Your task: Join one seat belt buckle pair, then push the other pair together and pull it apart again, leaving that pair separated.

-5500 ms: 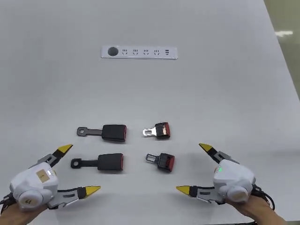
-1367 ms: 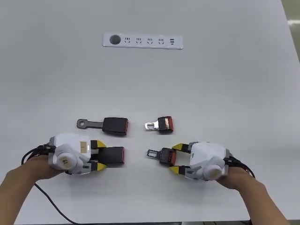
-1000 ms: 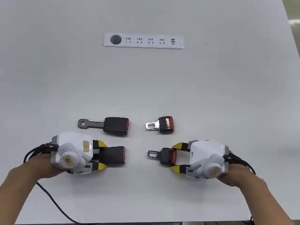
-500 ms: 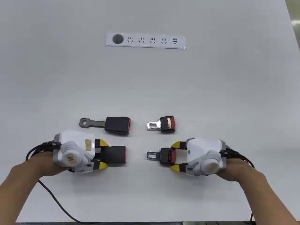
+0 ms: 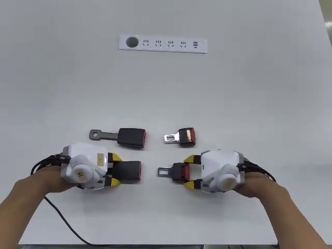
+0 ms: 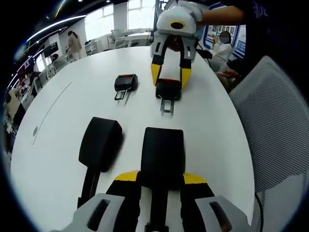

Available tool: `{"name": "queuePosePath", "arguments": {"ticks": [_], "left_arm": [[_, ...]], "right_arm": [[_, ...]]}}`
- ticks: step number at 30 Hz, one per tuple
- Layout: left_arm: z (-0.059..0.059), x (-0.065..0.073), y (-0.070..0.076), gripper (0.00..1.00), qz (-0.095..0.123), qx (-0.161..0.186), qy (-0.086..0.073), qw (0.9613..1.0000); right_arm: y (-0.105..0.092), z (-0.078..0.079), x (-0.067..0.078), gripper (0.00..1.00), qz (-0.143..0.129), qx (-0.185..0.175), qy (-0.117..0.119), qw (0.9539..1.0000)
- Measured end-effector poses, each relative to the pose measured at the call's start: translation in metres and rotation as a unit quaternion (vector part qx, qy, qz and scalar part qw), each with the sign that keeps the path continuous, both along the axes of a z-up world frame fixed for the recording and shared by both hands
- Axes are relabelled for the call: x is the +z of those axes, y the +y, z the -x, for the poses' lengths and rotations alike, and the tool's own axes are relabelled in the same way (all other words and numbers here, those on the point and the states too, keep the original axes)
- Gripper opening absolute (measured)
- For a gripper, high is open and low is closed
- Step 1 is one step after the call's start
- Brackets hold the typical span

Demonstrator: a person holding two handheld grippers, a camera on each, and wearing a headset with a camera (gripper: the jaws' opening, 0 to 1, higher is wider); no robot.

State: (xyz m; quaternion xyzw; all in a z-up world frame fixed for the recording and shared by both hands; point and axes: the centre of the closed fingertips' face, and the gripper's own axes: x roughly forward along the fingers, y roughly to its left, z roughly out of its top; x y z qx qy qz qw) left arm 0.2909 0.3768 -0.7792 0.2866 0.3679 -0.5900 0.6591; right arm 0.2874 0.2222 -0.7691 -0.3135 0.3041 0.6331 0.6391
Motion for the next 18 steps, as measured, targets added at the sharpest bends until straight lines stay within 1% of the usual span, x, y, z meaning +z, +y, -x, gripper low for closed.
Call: {"name": "queuePosePath", "arguments": {"ticks": [18], "left_arm": [[0.0, 0.001, 0.0, 0.32, -0.002, -0.003, 0.002, 1.0]], "right_arm": [[0.019, -0.001, 0.0, 0.3, -0.005, 0.008, 0.0, 1.0]]}}
